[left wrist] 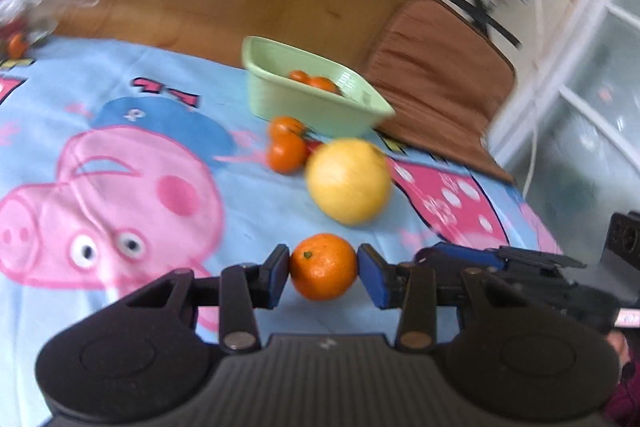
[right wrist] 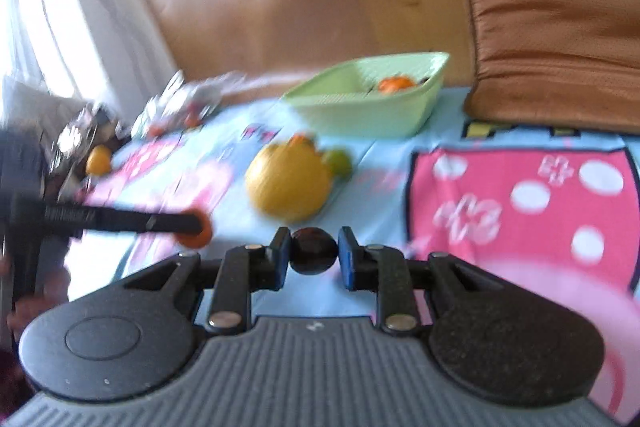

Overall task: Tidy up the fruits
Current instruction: 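Grasp a mandarin with the left tool while the right tool grasps a dark cherry, then carry the mandarin and cherry over the green basket and open both tools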

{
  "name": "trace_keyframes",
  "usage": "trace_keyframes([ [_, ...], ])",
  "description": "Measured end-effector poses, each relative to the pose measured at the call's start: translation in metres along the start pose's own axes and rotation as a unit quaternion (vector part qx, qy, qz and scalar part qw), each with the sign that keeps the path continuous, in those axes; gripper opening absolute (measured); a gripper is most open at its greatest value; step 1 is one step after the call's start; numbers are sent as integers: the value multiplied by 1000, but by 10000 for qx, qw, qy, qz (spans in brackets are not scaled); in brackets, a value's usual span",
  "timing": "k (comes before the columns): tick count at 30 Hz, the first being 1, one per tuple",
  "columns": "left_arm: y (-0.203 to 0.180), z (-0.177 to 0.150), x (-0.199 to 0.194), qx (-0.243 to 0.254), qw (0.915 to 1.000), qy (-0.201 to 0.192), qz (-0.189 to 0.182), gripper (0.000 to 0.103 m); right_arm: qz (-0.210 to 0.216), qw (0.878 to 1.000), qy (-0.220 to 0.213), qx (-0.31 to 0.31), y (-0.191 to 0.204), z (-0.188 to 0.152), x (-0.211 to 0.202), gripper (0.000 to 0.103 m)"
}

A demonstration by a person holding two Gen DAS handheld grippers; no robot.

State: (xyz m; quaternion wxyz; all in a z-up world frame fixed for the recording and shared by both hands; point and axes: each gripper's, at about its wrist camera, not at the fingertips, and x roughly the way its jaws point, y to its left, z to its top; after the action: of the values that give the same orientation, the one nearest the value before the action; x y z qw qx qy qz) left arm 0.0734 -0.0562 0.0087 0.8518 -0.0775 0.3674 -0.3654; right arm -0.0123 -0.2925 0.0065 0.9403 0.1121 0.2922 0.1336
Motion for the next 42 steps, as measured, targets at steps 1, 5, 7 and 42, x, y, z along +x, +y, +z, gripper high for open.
trace_keyframes([
  [1, -7, -3, -1, 120, 9999, 0, 21, 38, -65, 9999, -24, -144, 7, -5, -3, 28],
  [5, -28, -17, -4, 585, 9981, -41, 198, 39, -202, 9984, -160, -505, 23, -16, -8, 29],
  [7, -33, -22, -6, 733, 9968, -89, 307, 39, -254, 9976, -157, -627, 25, -18, -6, 29],
  [42, -37, -38, -8, 826, 9954, -391, 286, 39, -487, 9954, -118, -820, 37, -28, -6, 28],
])
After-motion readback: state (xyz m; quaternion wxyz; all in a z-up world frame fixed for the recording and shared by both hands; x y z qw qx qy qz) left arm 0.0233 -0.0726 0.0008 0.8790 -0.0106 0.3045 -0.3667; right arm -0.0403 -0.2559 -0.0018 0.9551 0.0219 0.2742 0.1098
